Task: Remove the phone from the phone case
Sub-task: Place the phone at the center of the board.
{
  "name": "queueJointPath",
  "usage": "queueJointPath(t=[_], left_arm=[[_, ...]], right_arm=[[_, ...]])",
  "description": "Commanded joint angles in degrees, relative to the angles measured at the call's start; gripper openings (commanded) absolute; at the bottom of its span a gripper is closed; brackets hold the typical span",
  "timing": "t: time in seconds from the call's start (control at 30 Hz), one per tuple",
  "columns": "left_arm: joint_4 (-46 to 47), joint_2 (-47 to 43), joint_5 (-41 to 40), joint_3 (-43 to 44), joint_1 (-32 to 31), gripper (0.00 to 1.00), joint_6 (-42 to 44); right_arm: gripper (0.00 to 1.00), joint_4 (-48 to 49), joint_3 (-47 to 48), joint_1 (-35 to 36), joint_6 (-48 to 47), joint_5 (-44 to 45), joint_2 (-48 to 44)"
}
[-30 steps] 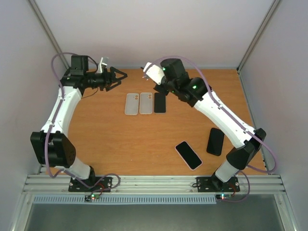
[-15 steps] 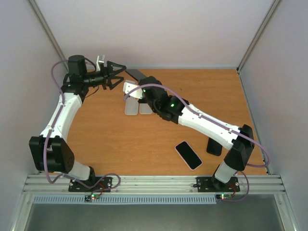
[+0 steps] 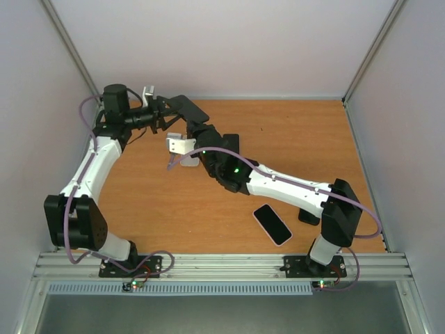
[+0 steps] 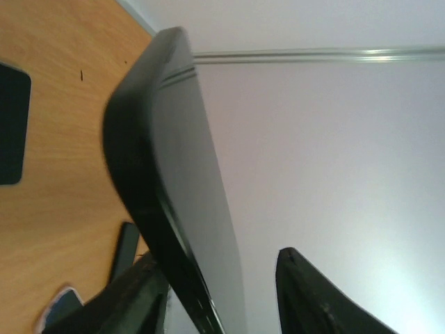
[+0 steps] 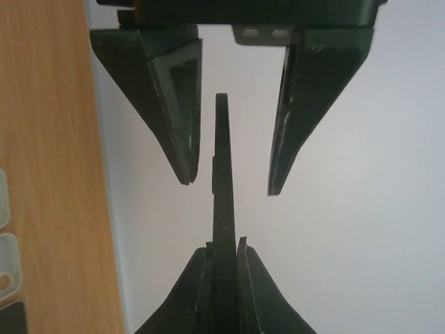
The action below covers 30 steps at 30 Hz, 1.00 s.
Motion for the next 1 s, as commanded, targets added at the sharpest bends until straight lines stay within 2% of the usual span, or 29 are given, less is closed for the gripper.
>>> queueJointPath(t=[0.0, 0.2, 0.33, 0.37, 0.43, 0.47, 0.6, 0.73, 0.8, 0.87, 0.97], left_arm=[[6.33, -0.3, 0.22, -1.83, -0.22, 0.36, -3.45], [8.35, 0.07, 0.23, -2.69, -0.22, 0.14, -5.42], [9.15, 0.2, 0.42, -2.93, -0.14, 0.08, -5.54], [9.57, 0.15, 0.53, -2.92, -0.07, 0.07, -5.66], [10.09, 0.14, 0.66, -2.77, 0.08, 0.05, -5.87], [10.12, 0.15, 0.71, -2.49, 0.16, 0.03, -5.89], [10.13, 0.71, 1.06, -1.44, 0.69, 0.01, -5.22], [7.09, 1.26, 1.36, 1.04, 1.11, 0.01, -1.87], [4.42, 1.53, 1.2, 2.59, 1.15, 0.0, 1.44], [1.98, 1.58, 0.42, 4.07, 1.13, 0.0, 6.15], [-1.46, 1.63, -0.66, 5.62, 1.05, 0.0, 13.82]], right_arm=[[0.01, 15.58, -1.69, 1.06, -8.61, 1.52, 0.5], [0.01, 19.34, -3.67, 1.42, -11.77, 1.66, 0.89], [0.07, 21.45, -5.44, 1.4, -12.68, 1.85, 0.89], [0.12, 21.31, -5.82, 1.44, -12.52, 1.98, 0.64], [0.46, 21.34, -6.96, 1.4, -12.31, 2.15, 0.3], [0.55, 21.5, -7.56, 1.46, -12.15, 2.2, 0.07], [0.78, 17.65, -8.63, 1.44, -8.13, 2.75, -1.74], [0.92, 1.88, -7.0, 1.19, 4.25, 2.41, -5.37], [0.98, -13.24, -3.65, 0.27, 14.17, -0.52, -7.17], [0.99, -27.86, 1.51, -1.4, 24.41, -4.63, -7.67], [0.99, -41.67, 8.31, -4.23, 34.4, -11.93, -7.59]])
